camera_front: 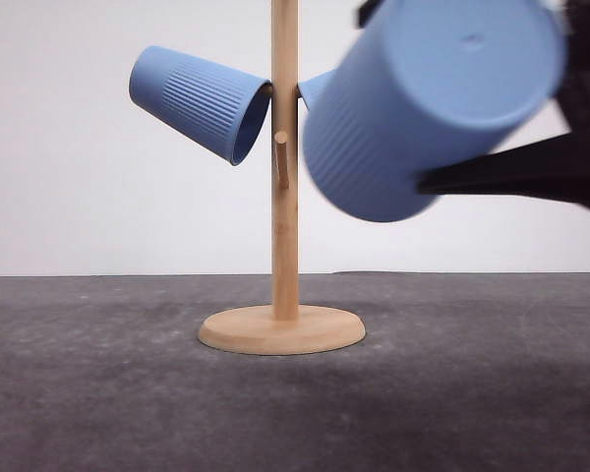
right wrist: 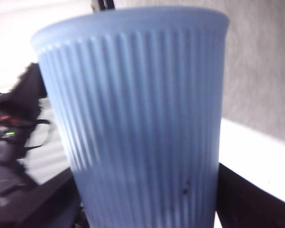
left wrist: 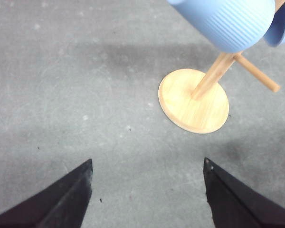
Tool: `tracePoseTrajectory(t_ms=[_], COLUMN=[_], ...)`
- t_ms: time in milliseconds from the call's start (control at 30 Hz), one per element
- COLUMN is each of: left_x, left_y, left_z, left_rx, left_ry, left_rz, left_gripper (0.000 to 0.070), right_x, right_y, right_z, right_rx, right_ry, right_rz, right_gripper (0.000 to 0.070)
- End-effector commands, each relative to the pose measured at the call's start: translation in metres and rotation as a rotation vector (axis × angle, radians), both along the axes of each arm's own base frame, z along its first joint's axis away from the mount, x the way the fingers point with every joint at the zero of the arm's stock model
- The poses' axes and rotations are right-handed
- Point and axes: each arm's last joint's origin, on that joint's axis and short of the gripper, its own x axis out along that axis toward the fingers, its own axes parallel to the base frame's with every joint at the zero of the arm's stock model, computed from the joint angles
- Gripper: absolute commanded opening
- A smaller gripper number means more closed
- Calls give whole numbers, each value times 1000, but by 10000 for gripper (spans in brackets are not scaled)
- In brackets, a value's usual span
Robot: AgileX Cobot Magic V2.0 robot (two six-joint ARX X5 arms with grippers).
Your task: Place three cups
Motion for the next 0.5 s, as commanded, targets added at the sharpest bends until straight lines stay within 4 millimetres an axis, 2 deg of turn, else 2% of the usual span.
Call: tracePoseTrajectory(t_ms=[0, 133, 467], left_x=[1, 2, 3], left_y=[0, -1, -1], left_z=[2, 2, 3], left_rx=[-5, -7, -27], left_ry=[-7, -7, -10], left_rz=[4, 5, 17], left_gripper=[441, 442, 441], right_x=[2, 9, 39], right_y=[1, 6, 28], right_z=[17, 27, 13], right_rx=[101, 203, 199], right_ry=[29, 50, 136], right_rz=[-35, -81, -24], right_gripper=[450, 450, 451])
